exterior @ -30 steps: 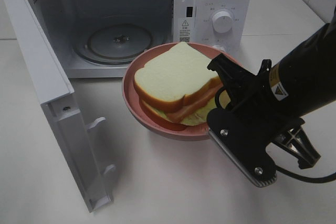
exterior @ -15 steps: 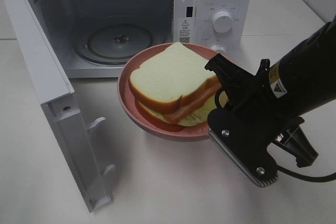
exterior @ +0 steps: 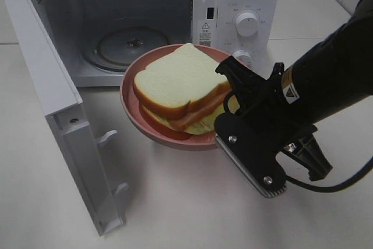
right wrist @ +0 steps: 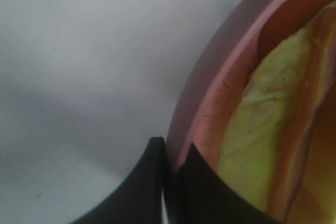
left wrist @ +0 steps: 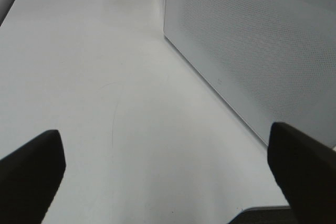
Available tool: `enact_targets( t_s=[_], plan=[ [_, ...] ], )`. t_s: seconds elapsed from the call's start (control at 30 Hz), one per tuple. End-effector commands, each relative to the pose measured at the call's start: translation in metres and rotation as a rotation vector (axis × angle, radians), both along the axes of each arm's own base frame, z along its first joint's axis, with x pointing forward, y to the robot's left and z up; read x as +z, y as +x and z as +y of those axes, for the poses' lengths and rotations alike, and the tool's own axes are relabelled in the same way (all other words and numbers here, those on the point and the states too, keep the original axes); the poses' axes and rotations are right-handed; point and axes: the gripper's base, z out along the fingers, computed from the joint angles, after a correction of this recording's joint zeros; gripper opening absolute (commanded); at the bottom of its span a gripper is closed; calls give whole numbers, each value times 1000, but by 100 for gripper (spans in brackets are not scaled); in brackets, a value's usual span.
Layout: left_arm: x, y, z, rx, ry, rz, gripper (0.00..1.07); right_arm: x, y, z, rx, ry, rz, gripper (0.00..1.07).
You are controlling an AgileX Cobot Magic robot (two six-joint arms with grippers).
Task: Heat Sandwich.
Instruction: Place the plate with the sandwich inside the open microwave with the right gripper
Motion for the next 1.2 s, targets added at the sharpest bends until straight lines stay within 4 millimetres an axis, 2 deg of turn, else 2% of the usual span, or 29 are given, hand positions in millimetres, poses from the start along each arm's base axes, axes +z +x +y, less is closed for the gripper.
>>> enact_targets(
  t_s=[0.03,0.57,1.2],
  plan=[
    [0,-2,-1,-12,-8,-27,100,5,8,7,12,31,-33,0],
    [0,-2,-1,-12,-8,-27,100,-3,29,31,31,40,3,0],
    [0,-2,-1,-12,-8,-27,100,-5,64,62,42,14,11,0]
  ],
)
